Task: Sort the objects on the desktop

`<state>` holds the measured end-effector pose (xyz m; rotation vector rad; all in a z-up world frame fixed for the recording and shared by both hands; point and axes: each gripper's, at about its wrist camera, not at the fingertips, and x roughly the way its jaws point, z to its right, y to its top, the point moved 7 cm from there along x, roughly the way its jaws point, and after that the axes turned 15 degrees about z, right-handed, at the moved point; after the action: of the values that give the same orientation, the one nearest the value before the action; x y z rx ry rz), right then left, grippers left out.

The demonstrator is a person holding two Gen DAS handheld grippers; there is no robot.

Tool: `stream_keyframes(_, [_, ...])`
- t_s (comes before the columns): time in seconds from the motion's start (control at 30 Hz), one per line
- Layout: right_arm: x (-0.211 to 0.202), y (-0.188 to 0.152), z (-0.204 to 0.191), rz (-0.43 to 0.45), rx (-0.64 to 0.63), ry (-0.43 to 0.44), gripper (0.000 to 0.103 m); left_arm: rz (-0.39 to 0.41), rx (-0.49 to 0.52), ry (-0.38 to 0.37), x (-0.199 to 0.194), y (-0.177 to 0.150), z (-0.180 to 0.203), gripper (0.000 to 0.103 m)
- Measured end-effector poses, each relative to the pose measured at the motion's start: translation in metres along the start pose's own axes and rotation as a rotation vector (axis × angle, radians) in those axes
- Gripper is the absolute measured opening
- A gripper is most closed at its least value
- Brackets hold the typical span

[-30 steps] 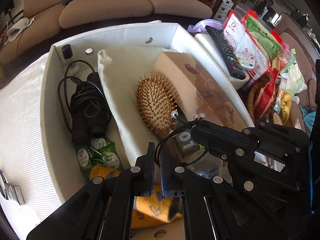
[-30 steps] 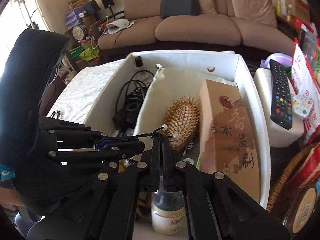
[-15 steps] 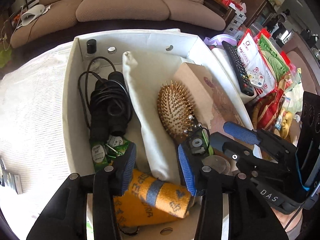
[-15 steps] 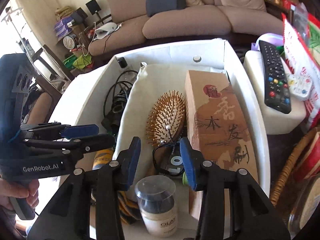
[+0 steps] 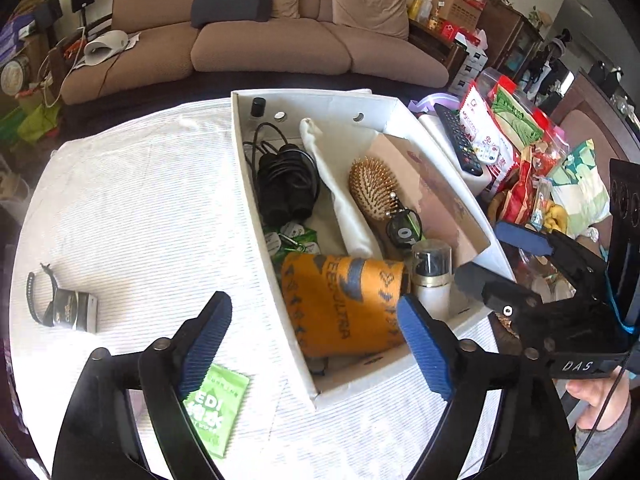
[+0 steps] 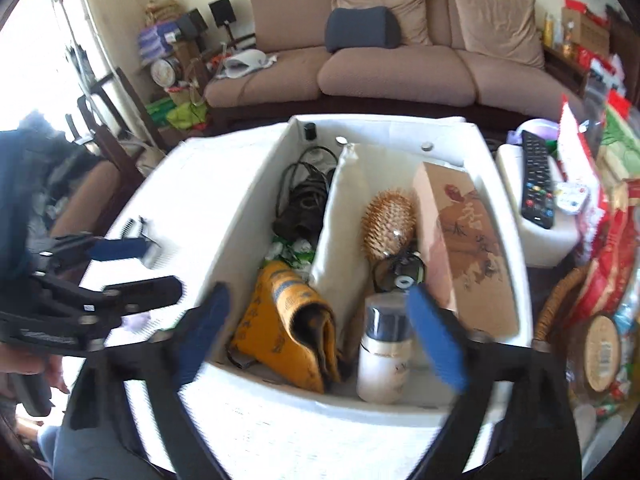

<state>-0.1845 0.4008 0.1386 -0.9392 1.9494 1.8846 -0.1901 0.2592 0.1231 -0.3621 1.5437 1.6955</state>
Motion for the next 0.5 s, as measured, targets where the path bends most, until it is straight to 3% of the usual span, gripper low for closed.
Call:
stream_keyframes(0.03, [-0.004,-0.002,-0.005,0.001,-0.017,-0.023,0.103,0.009,-0.008,0.009,-0.007,-0.003,-0.003,0.103])
stream_keyframes(0.13, [-0.018,-0.006,-0.016,0.003,-0.044,-0.06,0.103,0.033,-0.006,0.043,-0.026,-0.009,-0.01,0.103])
stream_keyframes(0.5, [-0.071,-0.015,-0.061,0.046,-0.077,-0.05,0.103,0.092,0.0,0.101,-0.092,-0.042,-0.023,0.103])
